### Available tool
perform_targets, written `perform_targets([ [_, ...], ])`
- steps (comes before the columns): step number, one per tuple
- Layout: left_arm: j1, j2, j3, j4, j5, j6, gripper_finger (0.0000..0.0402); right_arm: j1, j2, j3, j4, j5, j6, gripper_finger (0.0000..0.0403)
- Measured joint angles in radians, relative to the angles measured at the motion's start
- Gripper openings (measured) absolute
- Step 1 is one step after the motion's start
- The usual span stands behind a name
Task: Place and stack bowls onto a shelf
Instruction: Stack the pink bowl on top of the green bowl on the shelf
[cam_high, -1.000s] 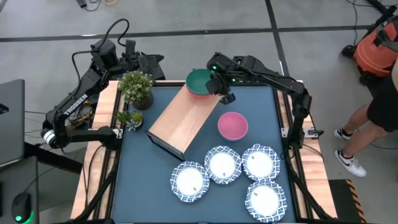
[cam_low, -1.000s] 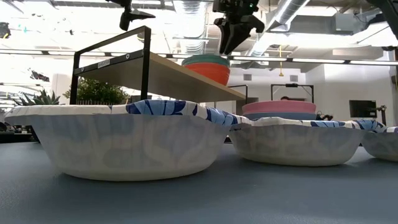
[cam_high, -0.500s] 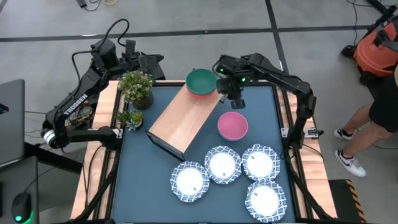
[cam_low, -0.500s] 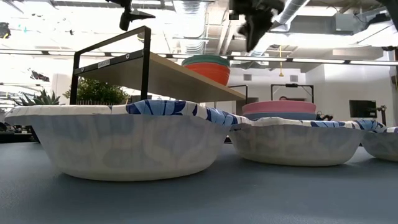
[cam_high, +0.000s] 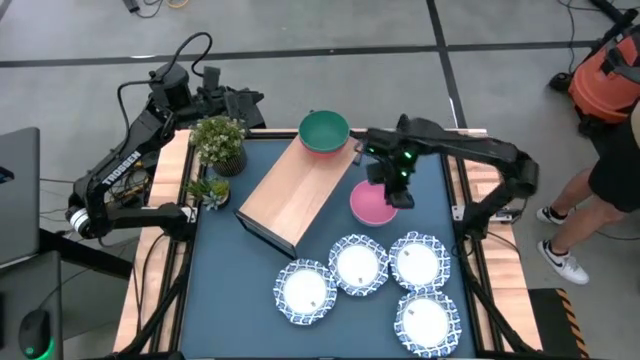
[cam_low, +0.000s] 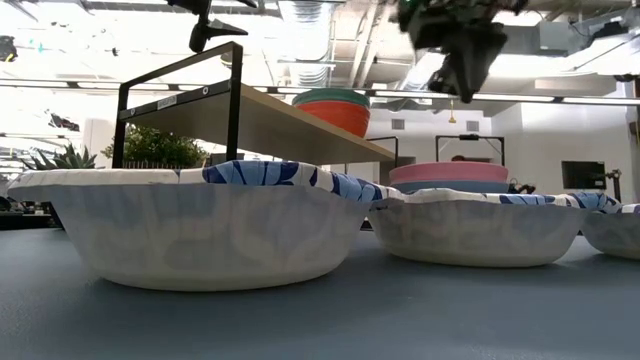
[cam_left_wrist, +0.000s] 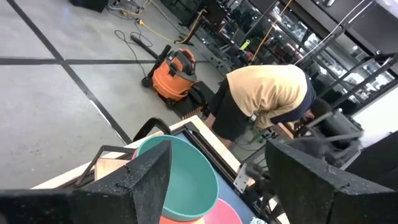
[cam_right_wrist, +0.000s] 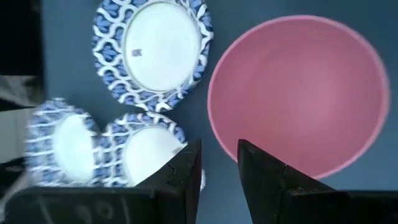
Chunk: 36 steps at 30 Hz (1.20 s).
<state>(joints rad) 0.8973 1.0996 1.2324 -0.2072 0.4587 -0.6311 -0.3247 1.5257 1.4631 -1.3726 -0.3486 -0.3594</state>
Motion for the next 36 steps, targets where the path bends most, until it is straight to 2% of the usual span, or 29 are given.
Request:
perform_targets([
  [5,0.0,0.0,0.0,-0.007,-0.002,0.02,0.0243,0.111,-0.155,-0.176,0.234,0.091,0.021,0.0128],
  [9,0.0,0.0,0.0,-0.017,-0.011,0.037,0.0243,0.189,-0.181,-0.271,0.374,0.101,0.028,0.0128],
  [15,0.0,0.0,0.0,-0.033,-0.027,0.045,0.0243,0.234,-0.109,-0.325,0.405,0.117,0.03,0.0128],
  [25,0.0,0.0,0.0,-0.059,-0.029,0.045,0.0243,0.22,0.062,-0.323,0.419,0.144,0.026,0.0128],
  [31,0.0,0.0,0.0,-0.06,-0.029,0.045,0.0243,0.211,0.1,-0.323,0.427,0.148,0.047,0.0126],
  [36,0.0,0.0,0.0,-0.06,-0.029,0.049,0.0243,0.213,0.089,-0.323,0.431,0.148,0.047,0.0096],
])
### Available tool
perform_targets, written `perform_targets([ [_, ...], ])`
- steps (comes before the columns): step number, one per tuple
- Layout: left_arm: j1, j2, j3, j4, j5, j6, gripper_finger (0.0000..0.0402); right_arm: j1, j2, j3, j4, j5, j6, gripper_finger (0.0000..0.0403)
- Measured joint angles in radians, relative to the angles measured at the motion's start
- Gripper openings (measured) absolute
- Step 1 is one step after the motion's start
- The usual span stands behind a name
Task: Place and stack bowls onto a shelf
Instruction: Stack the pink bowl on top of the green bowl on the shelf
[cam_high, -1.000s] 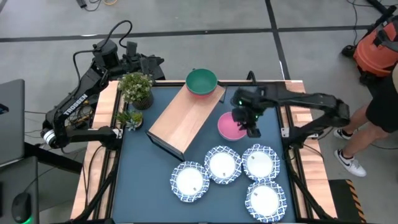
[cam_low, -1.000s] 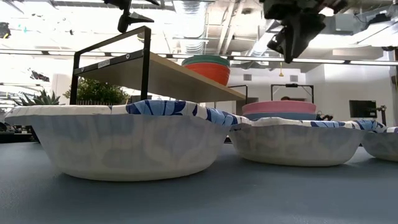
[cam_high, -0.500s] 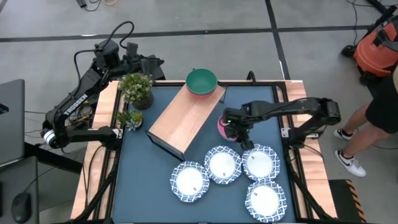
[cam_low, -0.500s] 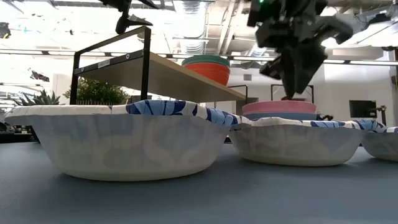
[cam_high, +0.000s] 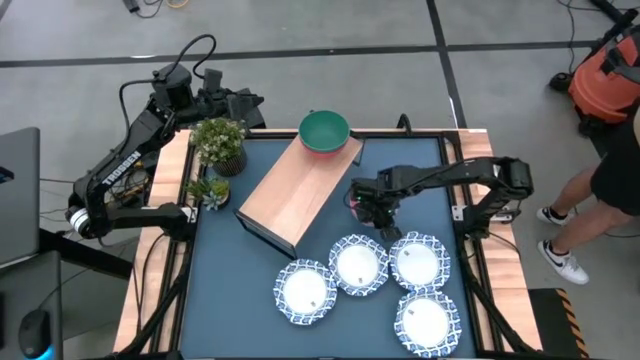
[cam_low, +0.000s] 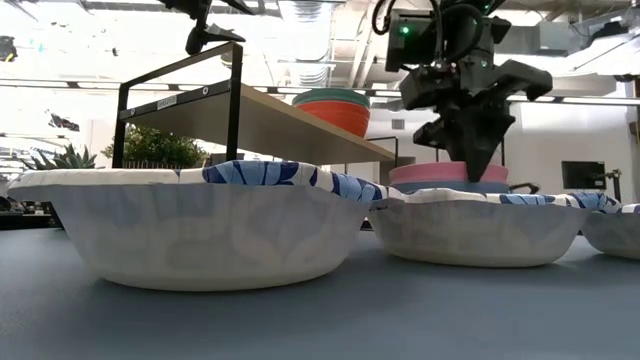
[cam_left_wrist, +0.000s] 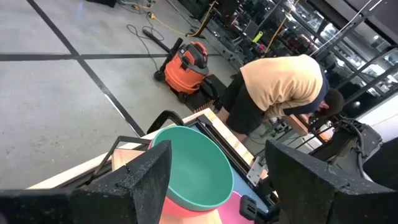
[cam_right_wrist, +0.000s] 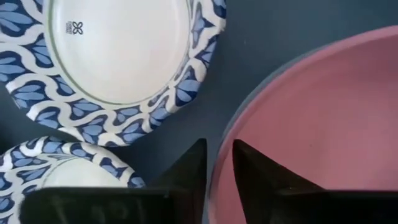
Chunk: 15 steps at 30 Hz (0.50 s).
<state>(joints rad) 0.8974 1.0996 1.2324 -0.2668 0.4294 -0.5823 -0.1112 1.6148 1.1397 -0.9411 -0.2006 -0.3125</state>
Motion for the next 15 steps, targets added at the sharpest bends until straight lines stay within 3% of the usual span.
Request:
perform_targets([
  [8,0.0,0.0,0.0,0.0,0.0,0.022,0.0243,-0.003,-0.066,0.001,0.009,-0.002,-0.002,0.0031],
  [15,0.0,0.0,0.0,-0.001,0.0,0.022,0.0243,-0.016,-0.076,0.002,0.002,0.023,0.024,0.0028],
])
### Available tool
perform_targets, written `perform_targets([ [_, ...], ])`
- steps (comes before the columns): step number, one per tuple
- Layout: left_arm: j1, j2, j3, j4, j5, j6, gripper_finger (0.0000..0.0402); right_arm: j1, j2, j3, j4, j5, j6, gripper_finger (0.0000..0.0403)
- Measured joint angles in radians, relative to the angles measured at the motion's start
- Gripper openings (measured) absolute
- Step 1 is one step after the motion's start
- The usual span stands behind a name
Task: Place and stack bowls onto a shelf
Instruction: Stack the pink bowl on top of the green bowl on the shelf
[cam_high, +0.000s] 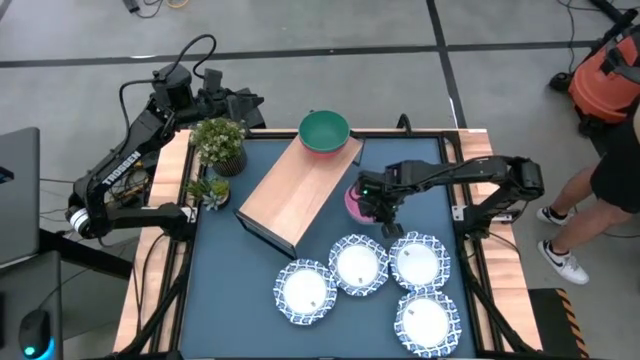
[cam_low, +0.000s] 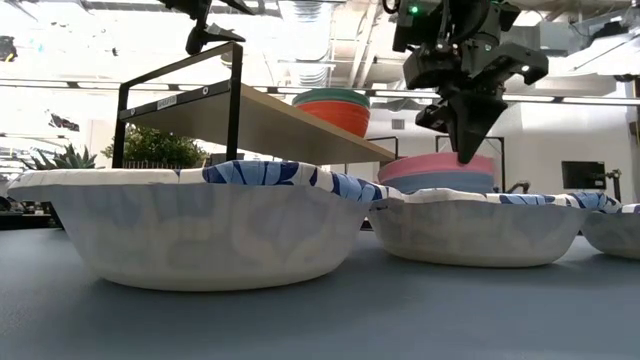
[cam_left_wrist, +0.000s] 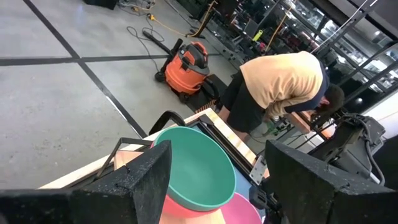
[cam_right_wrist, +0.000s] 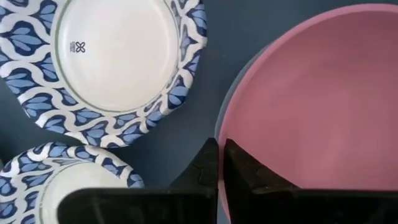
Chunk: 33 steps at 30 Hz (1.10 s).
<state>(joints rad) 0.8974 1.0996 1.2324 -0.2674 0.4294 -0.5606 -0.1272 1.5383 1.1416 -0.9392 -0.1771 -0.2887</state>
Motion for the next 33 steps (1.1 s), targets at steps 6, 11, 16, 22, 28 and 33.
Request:
perform_targets([
  [6,0.0,0.0,0.0,-0.001,0.0,0.0,0.0243,0.01,0.0,0.009,-0.014,0.052,0.013,0.0028],
  [11,0.0,0.0,0.0,-0.001,0.0,-0.001,0.0243,0.005,-0.034,0.042,-0.058,0.051,0.013,0.0028],
  [16,0.0,0.0,0.0,-0.001,0.0,-0.001,0.0243,-0.01,-0.085,0.079,-0.146,0.048,0.025,0.0028],
  [22,0.0,0.0,0.0,-0.001,-0.002,-0.002,0.0243,-0.029,-0.162,0.09,-0.194,0.047,0.054,0.0028],
  [28,0.0,0.0,0.0,-0.001,-0.005,-0.004,0.0243,-0.053,-0.258,0.135,-0.202,0.087,0.11,0.0028],
  [33,0.0,0.0,0.0,-0.001,-0.005,-0.008,0.0243,-0.075,-0.291,0.284,-0.196,0.268,0.056,0.0028],
])
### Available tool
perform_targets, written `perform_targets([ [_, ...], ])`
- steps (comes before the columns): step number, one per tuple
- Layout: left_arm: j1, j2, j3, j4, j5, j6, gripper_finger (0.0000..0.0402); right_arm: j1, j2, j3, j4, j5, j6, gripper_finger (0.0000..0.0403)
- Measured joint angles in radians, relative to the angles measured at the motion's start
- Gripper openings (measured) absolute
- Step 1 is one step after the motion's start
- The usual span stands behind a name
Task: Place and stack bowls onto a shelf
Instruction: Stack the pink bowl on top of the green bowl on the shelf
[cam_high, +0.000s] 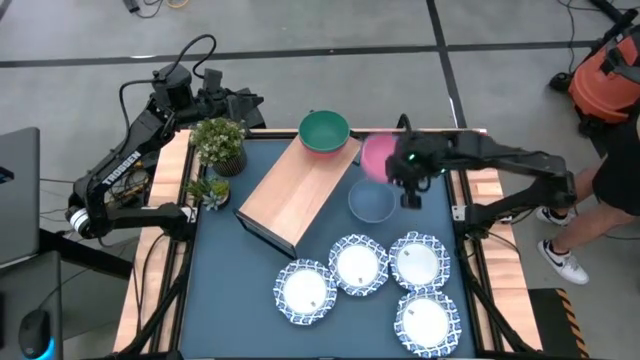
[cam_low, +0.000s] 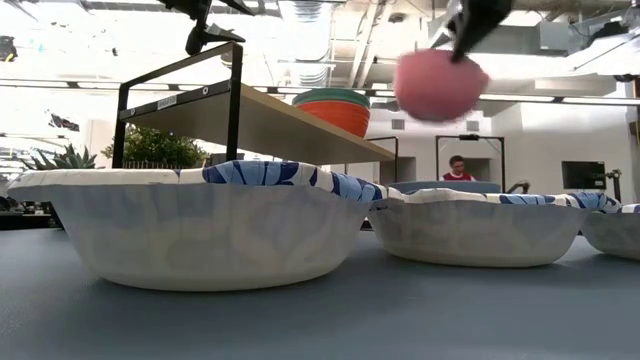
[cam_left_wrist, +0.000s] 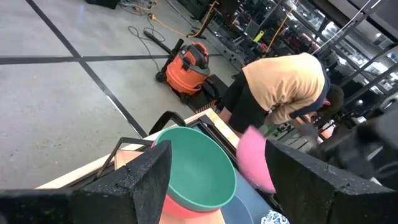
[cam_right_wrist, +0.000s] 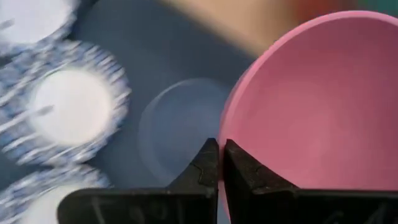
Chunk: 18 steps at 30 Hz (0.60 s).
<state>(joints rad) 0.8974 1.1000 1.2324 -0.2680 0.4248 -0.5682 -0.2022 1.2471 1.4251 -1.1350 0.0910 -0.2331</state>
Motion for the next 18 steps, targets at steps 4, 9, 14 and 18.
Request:
perform_targets([
  [4,0.0,0.0,0.0,0.0,0.0,-0.002,0.0243,-0.057,0.044,0.133,0.07,0.082,-0.146,0.0028],
  [9,0.0,0.0,0.0,-0.001,-0.004,0.001,0.0243,-0.163,0.17,0.27,0.224,0.062,-0.305,0.0028],
  [14,0.0,0.0,0.0,-0.01,-0.007,0.003,0.0243,-0.219,0.323,0.397,0.244,-0.041,-0.4,0.0028],
  [18,0.0,0.0,0.0,-0.014,-0.007,0.003,0.0243,-0.215,0.424,0.482,0.219,-0.11,-0.459,0.0028],
])
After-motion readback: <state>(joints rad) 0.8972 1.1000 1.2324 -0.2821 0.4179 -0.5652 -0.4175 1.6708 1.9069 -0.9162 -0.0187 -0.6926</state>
